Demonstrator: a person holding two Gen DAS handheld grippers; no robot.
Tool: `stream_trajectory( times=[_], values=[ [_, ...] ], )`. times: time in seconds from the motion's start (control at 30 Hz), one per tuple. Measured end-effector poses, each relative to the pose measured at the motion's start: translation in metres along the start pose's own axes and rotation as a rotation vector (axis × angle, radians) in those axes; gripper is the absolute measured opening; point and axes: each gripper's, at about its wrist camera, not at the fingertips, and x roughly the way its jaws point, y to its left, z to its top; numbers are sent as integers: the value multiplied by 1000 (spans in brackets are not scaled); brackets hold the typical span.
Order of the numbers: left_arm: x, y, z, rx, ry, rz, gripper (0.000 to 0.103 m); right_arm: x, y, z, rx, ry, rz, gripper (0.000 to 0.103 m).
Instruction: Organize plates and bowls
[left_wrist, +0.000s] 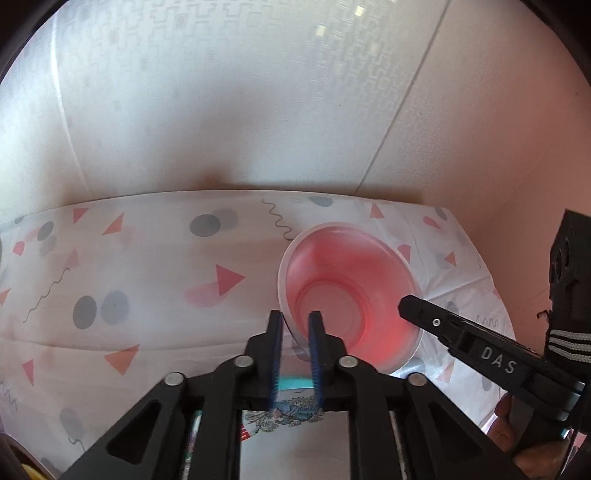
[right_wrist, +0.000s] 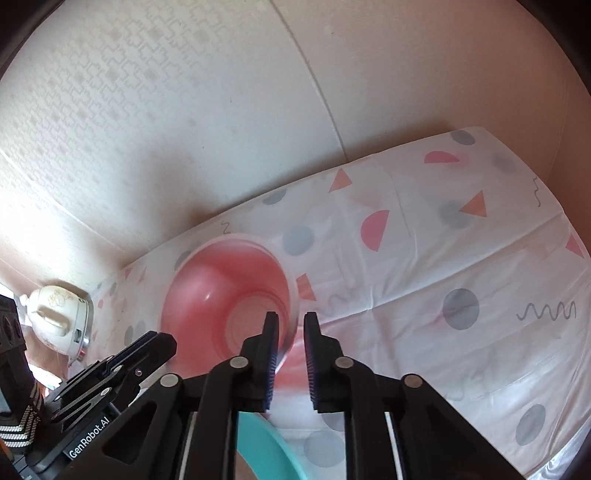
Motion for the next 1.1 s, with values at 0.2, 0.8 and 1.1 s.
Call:
stream_trajectory(
  times=[0.2, 0.8, 1.1],
  values=[
    [-12, -4, -3, 5, -53, -24, 11, -13, 1, -5, 2, -32, -9, 9],
    [-115, 2, -37, 26, -266, 41, 10, -70, 49, -34, -87, -116, 88, 9],
    [-152, 22, -83, -14, -304, 96, 10, -83, 78, -76, -139, -96, 160, 9]
  ],
)
